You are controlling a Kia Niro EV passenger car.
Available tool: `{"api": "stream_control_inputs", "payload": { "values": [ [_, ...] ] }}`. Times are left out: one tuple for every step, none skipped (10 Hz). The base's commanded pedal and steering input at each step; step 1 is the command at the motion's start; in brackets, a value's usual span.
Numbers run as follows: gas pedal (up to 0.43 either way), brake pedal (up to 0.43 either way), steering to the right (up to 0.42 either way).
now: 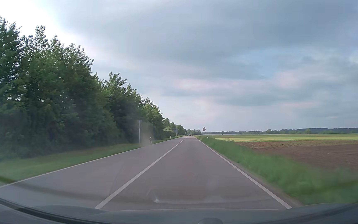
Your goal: Follow the waypoints while adhering to traffic rules and regulations
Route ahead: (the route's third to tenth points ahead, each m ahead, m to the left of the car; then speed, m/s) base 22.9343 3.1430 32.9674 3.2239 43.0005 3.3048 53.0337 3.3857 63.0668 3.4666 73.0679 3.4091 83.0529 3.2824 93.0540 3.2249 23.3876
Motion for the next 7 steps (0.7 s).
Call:
{"api": "stream_control_inputs", "payload": {
  "values": [
    [0.843,0.0,0.002],
    [0.843,0.0,0.0],
    [0.823,0.0,0.0],
    [0.78,0.0,-0.002],
    [0.713,0.0,-0.006],
    [0.681,0.0,-0.006],
    [0.669,0.0,-0.006]
  ]
}}
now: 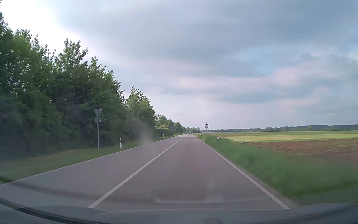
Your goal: Follow the waypoints while adhering to traffic rules and regulations
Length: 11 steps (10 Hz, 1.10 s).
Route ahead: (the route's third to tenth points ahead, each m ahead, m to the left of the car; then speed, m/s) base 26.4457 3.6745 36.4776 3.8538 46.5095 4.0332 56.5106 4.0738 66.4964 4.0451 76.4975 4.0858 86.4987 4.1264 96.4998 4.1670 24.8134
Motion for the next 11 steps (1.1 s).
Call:
{"api": "stream_control_inputs", "payload": {
  "values": [
    [0.669,0.0,-0.004],
    [0.661,0.0,-0.004],
    [0.661,0.0,-0.004],
    [0.661,0.0,-0.003],
    [0.661,0.0,-0.003],
    [0.63,0.0,-0.003],
    [0.591,0.0,-0.003],
    [0.531,0.0,-0.003],
    [0.512,0.0,-0.002],
    [0.48,0.0,-0.002],
    [0.449,0.0,-0.001]
  ]
}}
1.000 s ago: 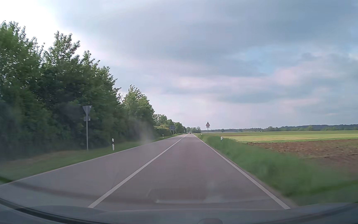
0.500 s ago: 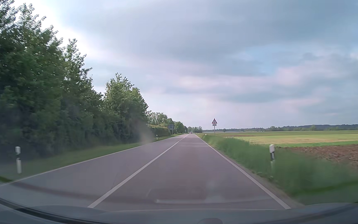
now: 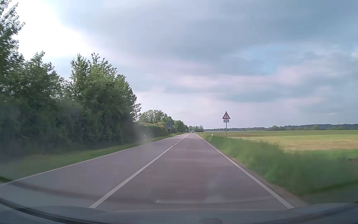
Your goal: Follow the waypoints while adhering to traffic rules and regulations
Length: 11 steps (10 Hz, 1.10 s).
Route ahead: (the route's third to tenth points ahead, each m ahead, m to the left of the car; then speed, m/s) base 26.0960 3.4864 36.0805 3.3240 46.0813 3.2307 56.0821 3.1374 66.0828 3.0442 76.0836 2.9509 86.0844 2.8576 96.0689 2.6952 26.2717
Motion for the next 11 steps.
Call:
{"api": "stream_control_inputs", "payload": {
  "values": [
    [0.441,0.0,-0.001],
    [0.421,0.0,-0.001],
    [0.398,0.0,-0.001],
    [0.39,0.0,-0.001],
    [0.378,0.0,-0.001],
    [0.378,0.0,-0.001],
    [0.378,0.0,-0.001],
    [0.378,0.0,-0.001],
    [0.37,0.0,-0.001],
    [0.358,0.0,-0.001],
    [0.358,0.0,0.0]
  ]
}}
